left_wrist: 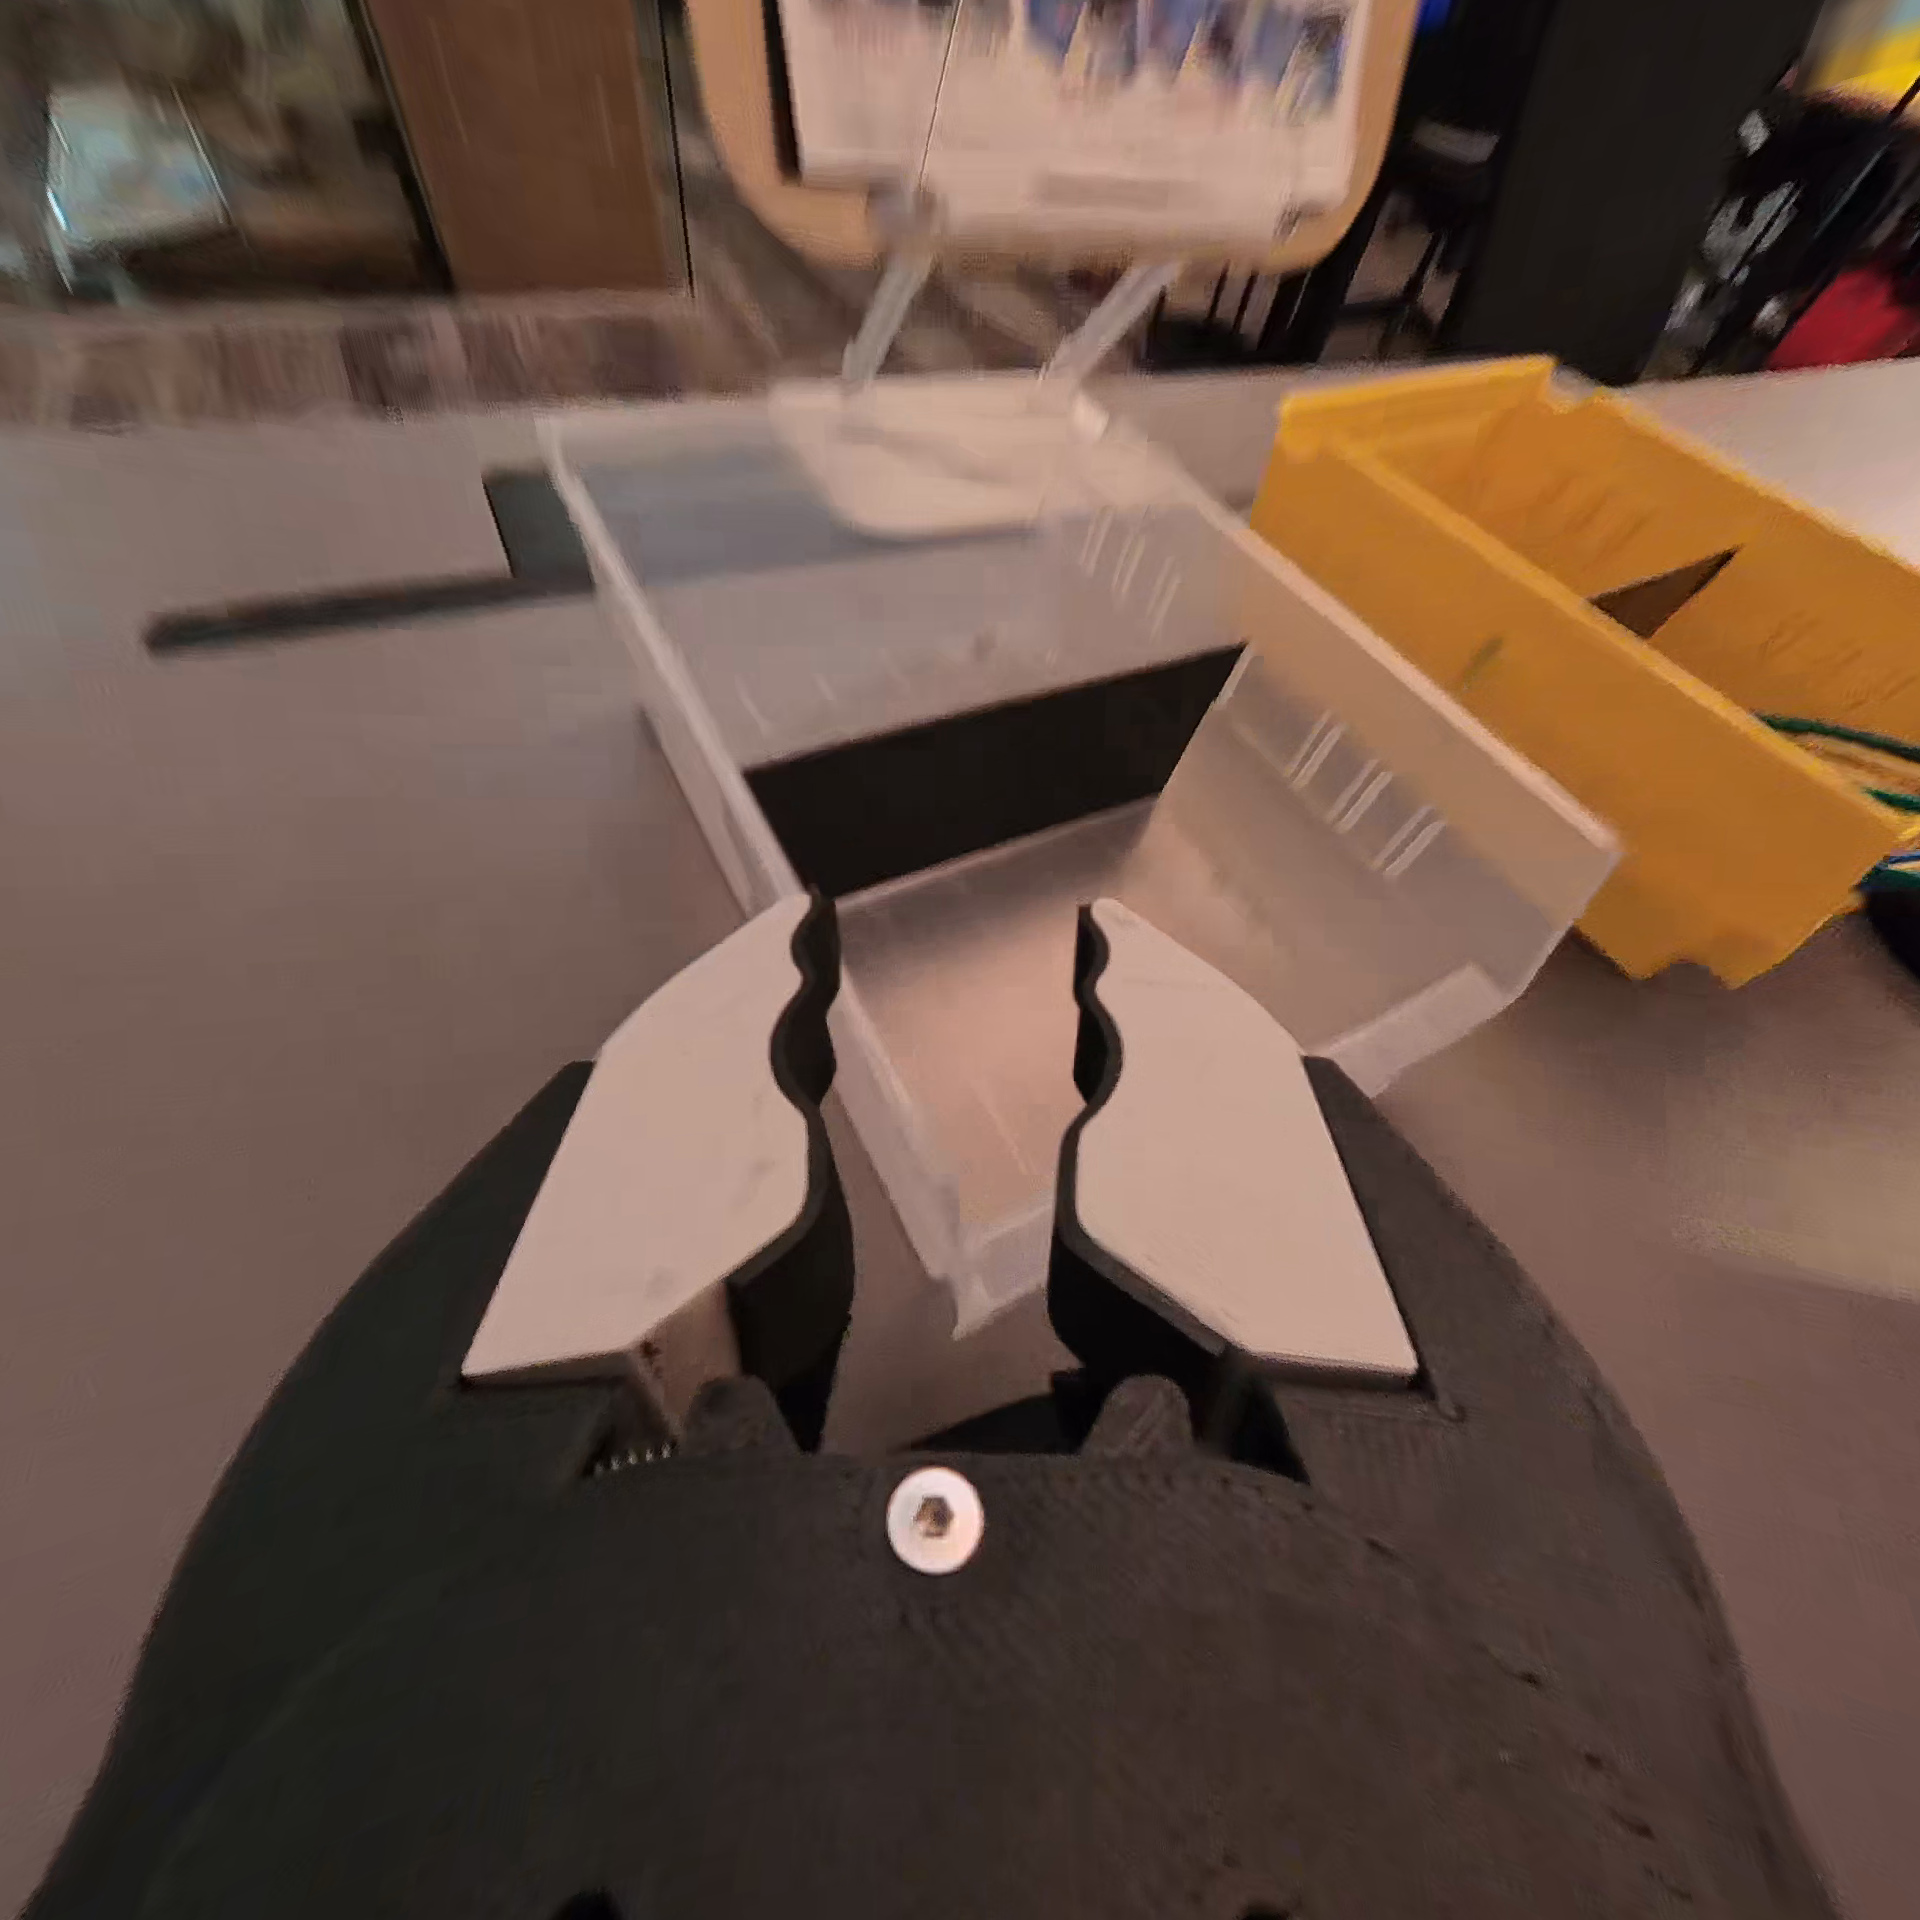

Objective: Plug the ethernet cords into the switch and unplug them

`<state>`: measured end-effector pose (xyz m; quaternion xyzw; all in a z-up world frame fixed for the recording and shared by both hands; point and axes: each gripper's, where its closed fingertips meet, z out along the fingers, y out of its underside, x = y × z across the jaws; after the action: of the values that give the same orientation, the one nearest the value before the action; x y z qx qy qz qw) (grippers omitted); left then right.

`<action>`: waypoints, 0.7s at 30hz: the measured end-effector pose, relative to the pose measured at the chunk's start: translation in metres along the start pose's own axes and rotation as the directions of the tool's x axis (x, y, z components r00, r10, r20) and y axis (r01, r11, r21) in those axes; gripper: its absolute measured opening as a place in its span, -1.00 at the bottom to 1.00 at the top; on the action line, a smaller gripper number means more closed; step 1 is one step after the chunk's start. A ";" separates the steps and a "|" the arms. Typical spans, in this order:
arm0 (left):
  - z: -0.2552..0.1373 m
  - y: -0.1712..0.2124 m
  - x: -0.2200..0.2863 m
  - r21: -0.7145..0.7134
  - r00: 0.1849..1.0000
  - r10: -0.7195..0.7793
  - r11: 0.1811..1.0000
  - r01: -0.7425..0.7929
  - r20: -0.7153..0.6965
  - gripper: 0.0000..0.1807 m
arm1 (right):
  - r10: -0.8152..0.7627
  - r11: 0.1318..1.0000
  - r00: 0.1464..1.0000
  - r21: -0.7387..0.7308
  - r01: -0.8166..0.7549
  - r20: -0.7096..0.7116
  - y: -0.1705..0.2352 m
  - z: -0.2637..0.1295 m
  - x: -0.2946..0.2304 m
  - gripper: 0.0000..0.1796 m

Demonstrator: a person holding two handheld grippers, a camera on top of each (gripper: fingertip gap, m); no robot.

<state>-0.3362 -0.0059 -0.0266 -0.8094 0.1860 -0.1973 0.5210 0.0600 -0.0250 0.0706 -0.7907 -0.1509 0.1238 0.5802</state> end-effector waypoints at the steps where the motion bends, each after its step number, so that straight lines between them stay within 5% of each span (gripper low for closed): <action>1: -0.004 -0.012 0.007 0.062 1.000 0.028 0.998 -0.027 -0.003 -0.49 | -0.007 1.000 0.989 0.005 0.006 0.147 -0.014 0.011 -0.037 -0.68; 5: -0.019 -0.044 0.040 0.240 0.993 0.116 0.965 -0.103 -0.037 -0.41 | 0.119 0.955 0.865 -0.293 0.034 0.487 0.007 0.078 -0.134 -0.59; 11: -0.032 -0.056 0.066 0.304 0.985 0.163 0.943 -0.137 -0.062 -0.29 | 0.475 0.712 0.768 -0.700 -0.050 0.429 0.069 0.149 -0.174 -0.48; 21: -0.051 -0.058 0.080 0.368 0.977 0.196 0.917 -0.154 -0.080 -0.21 | 0.513 0.480 0.830 -0.875 -0.065 0.219 0.119 0.183 -0.190 -0.49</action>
<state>-0.2887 -0.0637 0.0560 -0.6676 0.2481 -0.2271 0.6643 -0.1727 0.0302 -0.0930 -0.9301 -0.1816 0.3160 0.0445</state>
